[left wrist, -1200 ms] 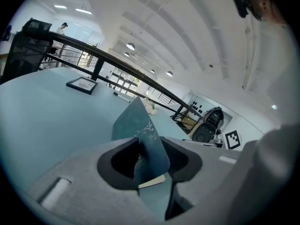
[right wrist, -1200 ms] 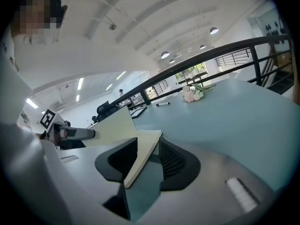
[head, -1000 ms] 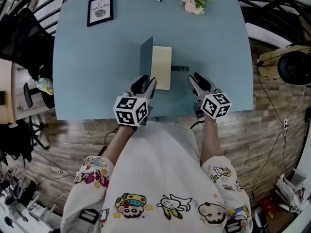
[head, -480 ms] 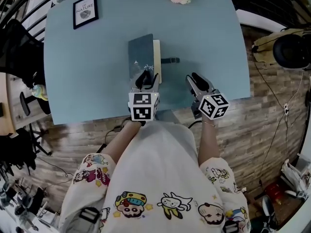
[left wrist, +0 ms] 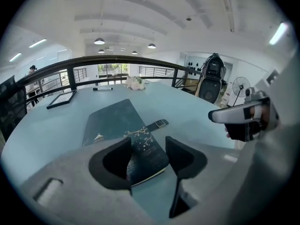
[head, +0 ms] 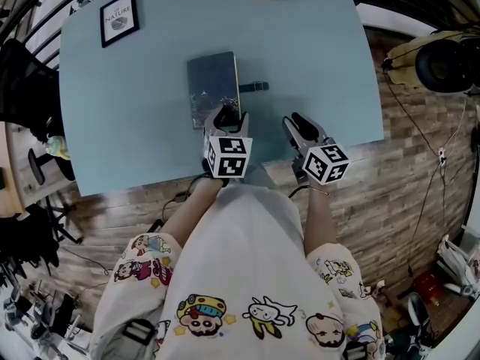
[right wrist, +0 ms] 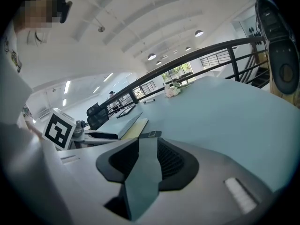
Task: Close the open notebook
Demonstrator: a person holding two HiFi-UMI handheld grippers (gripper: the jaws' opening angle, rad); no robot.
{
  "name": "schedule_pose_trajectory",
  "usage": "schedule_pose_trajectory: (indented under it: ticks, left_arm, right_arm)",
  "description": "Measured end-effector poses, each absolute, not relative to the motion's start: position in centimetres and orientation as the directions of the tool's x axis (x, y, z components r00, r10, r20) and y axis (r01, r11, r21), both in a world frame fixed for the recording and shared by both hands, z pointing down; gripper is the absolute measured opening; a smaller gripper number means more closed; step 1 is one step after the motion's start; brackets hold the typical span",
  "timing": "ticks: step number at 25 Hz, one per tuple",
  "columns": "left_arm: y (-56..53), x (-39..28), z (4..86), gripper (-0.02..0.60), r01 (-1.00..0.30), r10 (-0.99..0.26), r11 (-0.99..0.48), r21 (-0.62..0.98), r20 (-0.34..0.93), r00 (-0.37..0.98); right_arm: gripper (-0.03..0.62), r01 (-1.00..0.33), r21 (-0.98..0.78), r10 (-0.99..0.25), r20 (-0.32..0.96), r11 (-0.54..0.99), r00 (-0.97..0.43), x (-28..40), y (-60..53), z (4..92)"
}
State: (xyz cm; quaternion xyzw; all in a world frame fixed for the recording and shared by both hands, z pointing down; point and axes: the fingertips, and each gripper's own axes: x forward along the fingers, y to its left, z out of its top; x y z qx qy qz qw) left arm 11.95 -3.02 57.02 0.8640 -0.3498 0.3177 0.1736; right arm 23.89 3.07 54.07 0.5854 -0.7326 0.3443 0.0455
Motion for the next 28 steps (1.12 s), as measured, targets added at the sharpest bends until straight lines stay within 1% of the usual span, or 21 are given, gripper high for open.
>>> schedule_pose_trajectory:
  ticks: [4,5,12,16,20,24,28]
  left_arm:
    - [-2.7,12.3,58.3,0.236,-0.701,-0.460,-0.708,0.087,0.696,0.551]
    - [-2.6,12.4,58.6,0.202,-0.700,-0.447,-0.706,0.105,0.701,0.555]
    - [-2.2,12.3,59.4,0.201,-0.692,-0.407,-0.703,0.163,0.706,0.579]
    - [-3.0,12.4,58.8,0.201,-0.693,-0.414,-0.700,0.172,0.692,0.591]
    - [-4.0,12.1,57.3,0.201,-0.693,-0.425,-0.693,0.198,0.664,0.615]
    - [-5.0,11.6,55.4,0.199,-0.694,-0.437,-0.680,0.234,0.631,0.641]
    - [-6.2,10.4,52.8,0.199,-0.702,-0.479,-0.668,0.246,0.579,0.659]
  right_arm:
    - [0.137,-0.887,-0.455,-0.823,0.473,0.080,-0.316,23.7,3.0,54.3]
    - [0.137,-0.887,-0.455,-0.822,0.473,0.080,-0.317,23.8,3.0,54.4]
    - [0.137,-0.888,-0.454,-0.823,0.476,0.074,-0.312,24.2,2.8,54.4]
    - [0.137,-0.887,-0.456,-0.823,0.472,0.080,-0.317,24.2,2.3,54.2]
    - [0.138,-0.874,-0.471,-0.823,0.444,0.123,-0.355,23.5,1.6,53.1]
    - [0.138,-0.887,-0.430,-0.835,0.415,0.170,-0.361,23.0,0.2,51.4]
    - [0.137,-0.892,-0.388,-0.841,0.381,0.233,-0.385,22.1,-1.6,49.0]
